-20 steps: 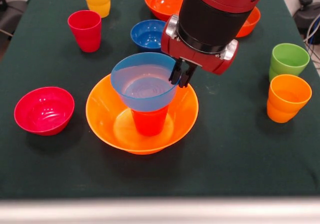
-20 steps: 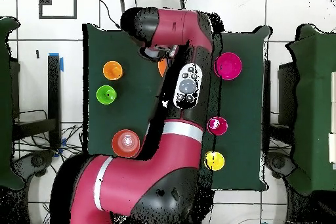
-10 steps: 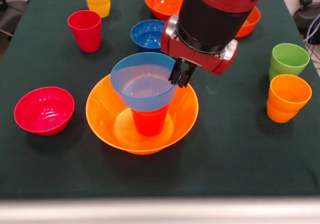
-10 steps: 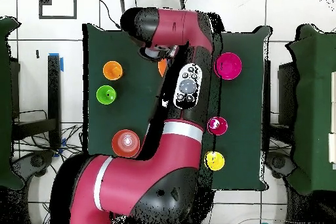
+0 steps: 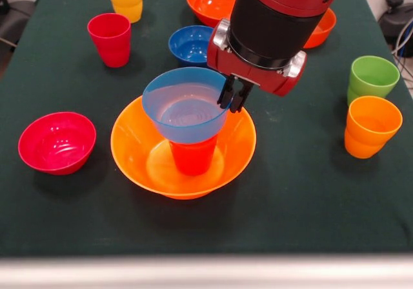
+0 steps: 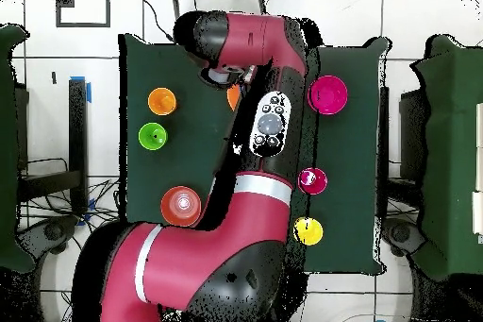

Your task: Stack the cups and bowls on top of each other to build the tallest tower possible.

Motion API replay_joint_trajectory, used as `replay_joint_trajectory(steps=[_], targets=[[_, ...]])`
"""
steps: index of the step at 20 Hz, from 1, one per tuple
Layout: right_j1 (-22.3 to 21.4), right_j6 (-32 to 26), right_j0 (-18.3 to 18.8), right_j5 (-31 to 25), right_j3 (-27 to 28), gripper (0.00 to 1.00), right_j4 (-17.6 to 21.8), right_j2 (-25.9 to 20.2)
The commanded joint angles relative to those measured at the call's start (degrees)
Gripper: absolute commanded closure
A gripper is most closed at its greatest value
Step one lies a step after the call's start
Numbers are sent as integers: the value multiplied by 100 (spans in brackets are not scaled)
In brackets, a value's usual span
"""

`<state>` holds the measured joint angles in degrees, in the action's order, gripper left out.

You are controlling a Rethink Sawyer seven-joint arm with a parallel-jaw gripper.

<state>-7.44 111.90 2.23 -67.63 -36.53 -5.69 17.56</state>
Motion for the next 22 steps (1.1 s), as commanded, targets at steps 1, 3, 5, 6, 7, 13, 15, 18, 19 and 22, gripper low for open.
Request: replay_joint_trajectory(steps=[1,3,5,6,7,13,15,18,19,22], targets=[[-77,740,-4,9,-507,100,31,-290],[-116,747,-17,33,-565,100,25,-296],[-106,738,-12,-5,-521,100,24,-291],[-103,732,-13,-7,-512,100,29,-288],[-98,737,-13,-5,-506,100,29,-287],[-114,742,-21,14,-533,100,39,-277],[-110,743,-21,8,-521,100,38,-276],[-88,723,-9,38,-506,100,42,-285],[-86,718,-6,44,-501,100,42,-287],[-65,704,8,50,-473,100,44,-289]])
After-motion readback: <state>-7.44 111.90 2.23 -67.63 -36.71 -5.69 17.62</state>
